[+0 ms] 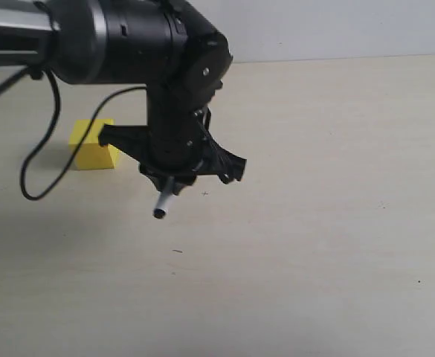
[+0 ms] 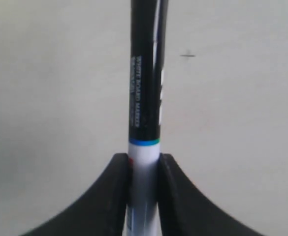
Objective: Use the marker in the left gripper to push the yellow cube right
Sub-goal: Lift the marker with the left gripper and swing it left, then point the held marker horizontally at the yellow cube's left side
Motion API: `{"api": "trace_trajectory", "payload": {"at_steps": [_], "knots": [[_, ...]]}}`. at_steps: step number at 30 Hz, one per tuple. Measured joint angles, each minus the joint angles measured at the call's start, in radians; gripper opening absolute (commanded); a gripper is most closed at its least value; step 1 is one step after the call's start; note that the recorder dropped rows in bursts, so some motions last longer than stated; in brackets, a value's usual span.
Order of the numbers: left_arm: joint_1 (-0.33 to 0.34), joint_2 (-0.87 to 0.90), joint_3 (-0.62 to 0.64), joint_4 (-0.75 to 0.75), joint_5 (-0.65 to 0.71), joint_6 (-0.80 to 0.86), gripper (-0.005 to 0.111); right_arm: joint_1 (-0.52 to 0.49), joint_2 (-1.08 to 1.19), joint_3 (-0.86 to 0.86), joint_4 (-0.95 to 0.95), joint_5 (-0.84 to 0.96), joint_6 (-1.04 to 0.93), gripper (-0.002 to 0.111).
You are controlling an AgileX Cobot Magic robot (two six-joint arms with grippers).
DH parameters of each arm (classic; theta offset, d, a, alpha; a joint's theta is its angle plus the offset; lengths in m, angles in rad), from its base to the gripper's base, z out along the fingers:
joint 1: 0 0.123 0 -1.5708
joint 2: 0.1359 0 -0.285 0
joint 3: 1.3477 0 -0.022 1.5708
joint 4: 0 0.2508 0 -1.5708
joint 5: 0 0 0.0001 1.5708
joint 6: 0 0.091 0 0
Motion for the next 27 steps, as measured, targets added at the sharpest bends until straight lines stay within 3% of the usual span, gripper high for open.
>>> {"api": "trace_trajectory", "payload": {"at_steps": [4, 8, 10, 11, 20, 24, 27], "knots": [[0.004, -0.136, 0.020, 0.200, 0.082, 0.017, 0.000, 0.000, 0.000, 0.000, 0.000, 0.000, 0.000, 0.000], [0.069, -0.260, 0.165, 0.355, 0.085, 0.051, 0.000, 0.000, 0.000, 0.000, 0.000, 0.000, 0.000, 0.000], [0.159, -0.298, 0.262, 0.412, 0.089, 0.077, 0.000, 0.000, 0.000, 0.000, 0.000, 0.000, 0.000, 0.000], [0.250, -0.316, 0.323, 0.445, 0.091, 0.109, 0.000, 0.000, 0.000, 0.000, 0.000, 0.000, 0.000, 0.000], [0.716, -0.284, 0.416, 0.511, 0.076, 0.375, 0.000, 0.000, 0.000, 0.000, 0.000, 0.000, 0.000, 0.000], [0.844, -0.232, 0.418, 0.541, -0.075, 0.445, 0.000, 0.000, 0.000, 0.000, 0.000, 0.000, 0.000, 0.000], [0.908, -0.195, 0.418, 0.472, -0.254, 0.560, 0.000, 0.000, 0.000, 0.000, 0.000, 0.000, 0.000, 0.000]]}}
